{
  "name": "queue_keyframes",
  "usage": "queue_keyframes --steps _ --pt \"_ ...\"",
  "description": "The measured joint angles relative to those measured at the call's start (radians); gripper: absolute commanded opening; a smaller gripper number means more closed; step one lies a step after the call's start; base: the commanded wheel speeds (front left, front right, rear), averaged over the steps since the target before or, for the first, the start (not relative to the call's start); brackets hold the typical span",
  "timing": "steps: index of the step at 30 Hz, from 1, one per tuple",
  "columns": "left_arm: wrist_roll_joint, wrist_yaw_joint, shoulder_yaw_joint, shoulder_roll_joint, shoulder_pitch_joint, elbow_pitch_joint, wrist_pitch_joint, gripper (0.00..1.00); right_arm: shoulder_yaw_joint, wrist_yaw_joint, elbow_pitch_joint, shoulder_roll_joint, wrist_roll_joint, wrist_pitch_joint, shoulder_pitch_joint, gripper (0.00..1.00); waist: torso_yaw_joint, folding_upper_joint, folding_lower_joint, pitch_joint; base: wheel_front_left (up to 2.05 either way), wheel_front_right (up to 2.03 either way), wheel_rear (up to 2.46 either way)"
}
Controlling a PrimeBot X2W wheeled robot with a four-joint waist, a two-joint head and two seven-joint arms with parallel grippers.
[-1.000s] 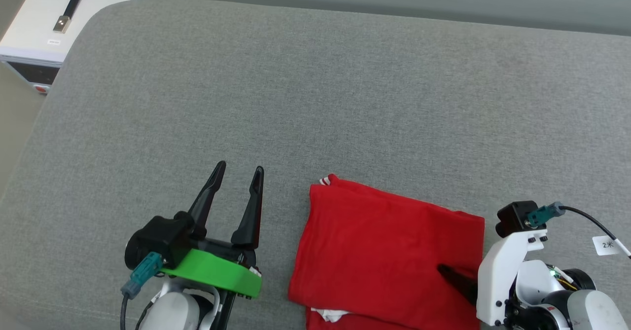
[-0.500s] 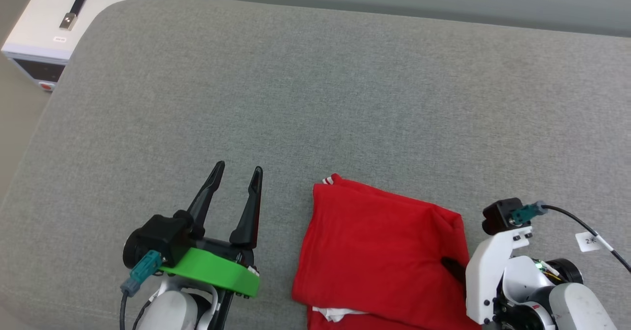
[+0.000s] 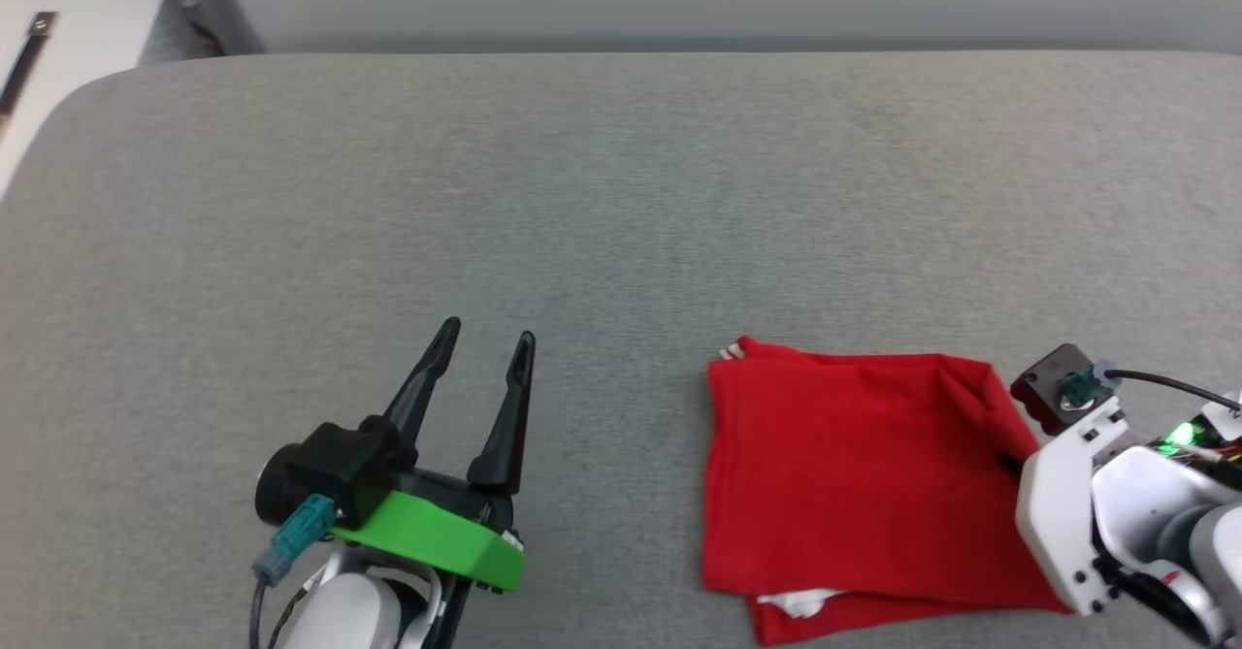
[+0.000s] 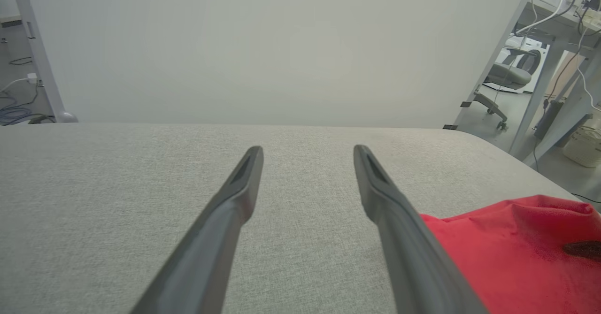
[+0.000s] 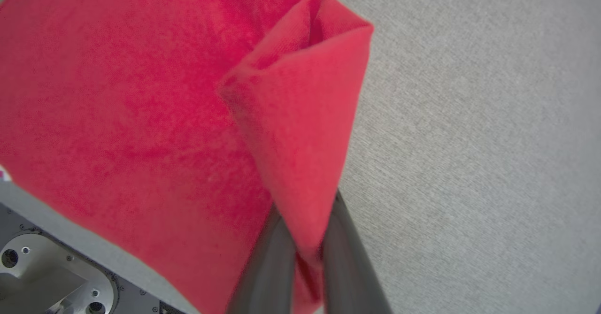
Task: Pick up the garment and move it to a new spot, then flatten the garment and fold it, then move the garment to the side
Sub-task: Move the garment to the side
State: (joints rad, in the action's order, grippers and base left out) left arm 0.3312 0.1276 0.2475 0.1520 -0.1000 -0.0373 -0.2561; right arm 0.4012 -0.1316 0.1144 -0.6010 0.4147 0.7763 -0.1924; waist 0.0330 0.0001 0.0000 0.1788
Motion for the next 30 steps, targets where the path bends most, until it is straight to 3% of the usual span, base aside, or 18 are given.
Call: queue_keyframes --steps 6,14,18,30 --pt "-0.006 0.000 0.049 -0.002 -0.038 0.008 0.000 1.00 0.090 0.000 -0.020 -0.182 -0.024 -0.074 -0.082 0.00 -0.087 0.0000 0.0000 0.016 0.00 0.00 0.00" --pt "-0.036 0.000 0.121 0.042 -0.163 0.031 0.000 1.00 0.090 0.000 -0.171 -0.290 -0.074 -0.264 -0.231 0.00 -0.167 0.0000 0.0000 0.114 0.00 0.00 0.00" --pt "-0.042 0.000 0.138 0.067 -0.231 0.053 0.000 1.00 0.047 0.000 -0.282 -0.314 -0.086 -0.351 -0.275 0.00 -0.191 0.0000 0.0001 0.185 0.00 0.00 0.00" --pt "-0.095 0.000 0.186 0.150 -0.383 0.148 0.002 1.00 -0.121 -0.001 -0.565 -0.285 -0.171 -0.553 -0.395 0.00 -0.266 0.0000 0.0002 0.400 0.00 0.00 0.00"
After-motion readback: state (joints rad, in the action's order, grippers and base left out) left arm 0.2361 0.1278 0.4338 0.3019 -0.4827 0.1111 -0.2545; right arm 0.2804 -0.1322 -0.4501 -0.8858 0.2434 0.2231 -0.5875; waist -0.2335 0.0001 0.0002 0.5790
